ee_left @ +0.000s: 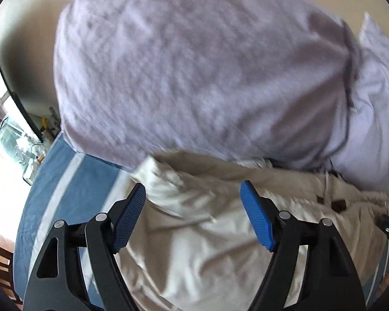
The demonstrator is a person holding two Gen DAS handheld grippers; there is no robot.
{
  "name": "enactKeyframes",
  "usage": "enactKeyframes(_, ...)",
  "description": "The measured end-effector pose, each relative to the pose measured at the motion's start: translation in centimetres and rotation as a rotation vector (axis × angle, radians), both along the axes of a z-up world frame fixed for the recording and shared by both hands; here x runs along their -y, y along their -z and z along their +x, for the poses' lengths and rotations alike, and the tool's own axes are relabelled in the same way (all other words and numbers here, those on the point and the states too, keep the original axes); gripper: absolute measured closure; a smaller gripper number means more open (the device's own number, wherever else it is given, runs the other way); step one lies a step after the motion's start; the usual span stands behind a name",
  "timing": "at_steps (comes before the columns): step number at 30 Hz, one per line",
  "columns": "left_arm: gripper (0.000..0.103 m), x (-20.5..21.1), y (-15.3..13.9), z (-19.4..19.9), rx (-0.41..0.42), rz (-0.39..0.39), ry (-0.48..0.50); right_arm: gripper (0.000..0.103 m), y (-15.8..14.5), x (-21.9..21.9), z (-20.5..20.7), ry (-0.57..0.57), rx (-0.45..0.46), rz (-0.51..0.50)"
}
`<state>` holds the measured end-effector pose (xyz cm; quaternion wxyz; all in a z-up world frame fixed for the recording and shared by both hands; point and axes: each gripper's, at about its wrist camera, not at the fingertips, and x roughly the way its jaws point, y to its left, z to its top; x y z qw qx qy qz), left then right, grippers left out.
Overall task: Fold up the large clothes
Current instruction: 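Lay the held hem over the collar and open both grippers, then pinch the folded edge near the collar with both grippers and press flat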
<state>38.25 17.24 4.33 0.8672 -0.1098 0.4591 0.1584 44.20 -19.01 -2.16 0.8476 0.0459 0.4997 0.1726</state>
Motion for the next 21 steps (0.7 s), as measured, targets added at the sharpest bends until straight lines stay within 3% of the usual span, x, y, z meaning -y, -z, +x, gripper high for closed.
enactKeyframes(9,0.027,4.7,2.8,0.0,-0.042,-0.014,0.088,0.044,2.6,-4.1,0.2,-0.061,-0.035,-0.065)
enactKeyframes(11,0.027,5.4,3.3,0.0,-0.049,-0.013,0.101,0.055,3.5,-4.6,0.5,-0.061,-0.053,-0.089)
enactKeyframes(13,0.027,5.9,3.6,0.1,-0.052,-0.009,0.109,0.078,4.4,-5.1,0.8,-0.063,-0.065,-0.114)
enactKeyframes(15,0.027,6.2,3.9,0.2,-0.052,-0.003,0.115,0.092,4.7,-5.5,1.1,-0.067,-0.058,-0.134)
enactKeyframes(21,0.027,6.4,3.8,0.8,-0.037,0.015,0.128,0.099,3.4,-5.3,3.2,-0.017,-0.006,-0.133)
